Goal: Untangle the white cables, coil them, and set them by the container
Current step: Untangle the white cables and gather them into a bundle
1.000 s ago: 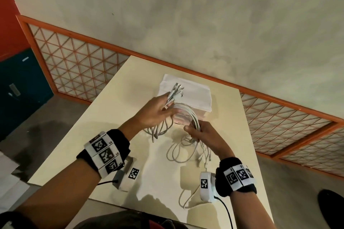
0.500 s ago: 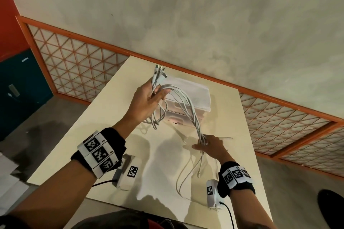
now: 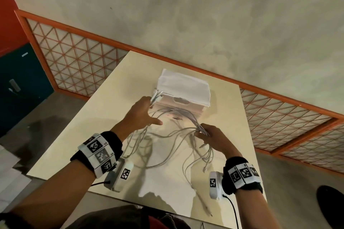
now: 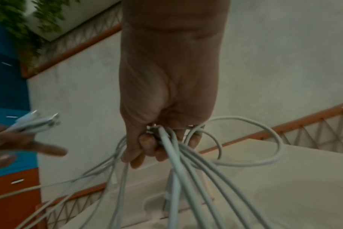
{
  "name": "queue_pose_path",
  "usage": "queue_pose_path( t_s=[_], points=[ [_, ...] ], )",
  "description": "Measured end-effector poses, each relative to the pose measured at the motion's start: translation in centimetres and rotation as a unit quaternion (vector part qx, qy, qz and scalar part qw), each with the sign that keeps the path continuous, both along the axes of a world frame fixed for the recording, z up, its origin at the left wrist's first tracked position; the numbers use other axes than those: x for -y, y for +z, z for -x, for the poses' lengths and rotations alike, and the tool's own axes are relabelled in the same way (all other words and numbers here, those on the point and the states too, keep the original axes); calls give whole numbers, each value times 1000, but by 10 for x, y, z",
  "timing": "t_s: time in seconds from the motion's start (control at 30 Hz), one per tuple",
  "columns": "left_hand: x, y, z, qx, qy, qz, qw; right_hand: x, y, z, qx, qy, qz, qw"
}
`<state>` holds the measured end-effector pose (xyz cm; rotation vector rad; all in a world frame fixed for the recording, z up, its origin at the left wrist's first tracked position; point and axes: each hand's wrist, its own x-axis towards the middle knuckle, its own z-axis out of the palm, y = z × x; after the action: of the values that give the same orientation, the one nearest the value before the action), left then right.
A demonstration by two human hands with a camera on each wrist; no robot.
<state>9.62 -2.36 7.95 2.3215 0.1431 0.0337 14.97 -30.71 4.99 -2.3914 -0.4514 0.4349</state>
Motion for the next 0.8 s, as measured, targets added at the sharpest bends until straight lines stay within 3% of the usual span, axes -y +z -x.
queue_pose_path(
  t_s=[0.1,0.3,0.57,0.7,0.8],
  points=[
    [25,15,7,70,-104,50,991,-17,15,4,-6,44,27,999],
    [54,13,5,10,-250,-47,967,-46,48,16,-42,109,-9,993],
    [45,7,1,52,-231,-64,970,-46,58,18,-82,105,-110,985],
    [29,12,-6,100,-186,-76,975,-31,43,19,-12,7,-181,983],
    [21,16,-7,123,-183,-76,972,-25,34,19,-21,-32,-264,964]
  ],
)
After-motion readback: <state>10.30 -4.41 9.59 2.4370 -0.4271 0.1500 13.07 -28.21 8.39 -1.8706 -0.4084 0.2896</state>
